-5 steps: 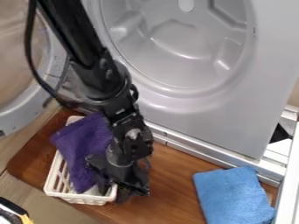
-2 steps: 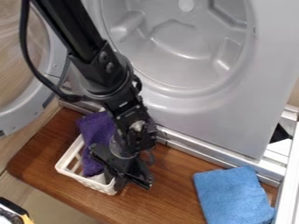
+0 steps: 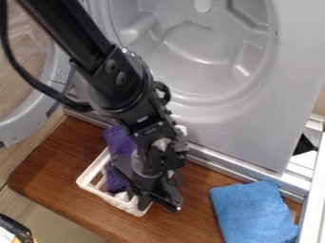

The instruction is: Move the white basket to the right side

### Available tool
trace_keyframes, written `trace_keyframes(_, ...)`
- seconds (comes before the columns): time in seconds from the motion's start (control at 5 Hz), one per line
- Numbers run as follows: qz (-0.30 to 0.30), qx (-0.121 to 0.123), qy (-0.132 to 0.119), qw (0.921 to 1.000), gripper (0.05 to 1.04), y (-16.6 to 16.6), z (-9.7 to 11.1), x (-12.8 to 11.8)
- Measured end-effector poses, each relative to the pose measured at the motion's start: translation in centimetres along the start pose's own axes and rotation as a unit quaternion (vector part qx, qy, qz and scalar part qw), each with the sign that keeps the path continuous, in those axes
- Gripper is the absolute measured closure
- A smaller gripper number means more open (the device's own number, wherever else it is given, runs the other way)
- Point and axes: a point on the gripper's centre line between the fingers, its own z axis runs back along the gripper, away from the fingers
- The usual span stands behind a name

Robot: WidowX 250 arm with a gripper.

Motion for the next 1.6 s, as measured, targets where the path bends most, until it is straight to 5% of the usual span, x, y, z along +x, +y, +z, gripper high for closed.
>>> trace_keyframes(0.6,-0.134,-0.032,-0.038,0.9898,0.993,-7.2,1.5,-1.0)
trace_keyframes(1.0,-0.193,-0.045,-0.058,0.9785,0.993,-12.0,1.2,0.7)
trace_keyframes(1.6,-0.218,-0.058,-0.044,0.9734,0.959,-14.8,0.0,1.5)
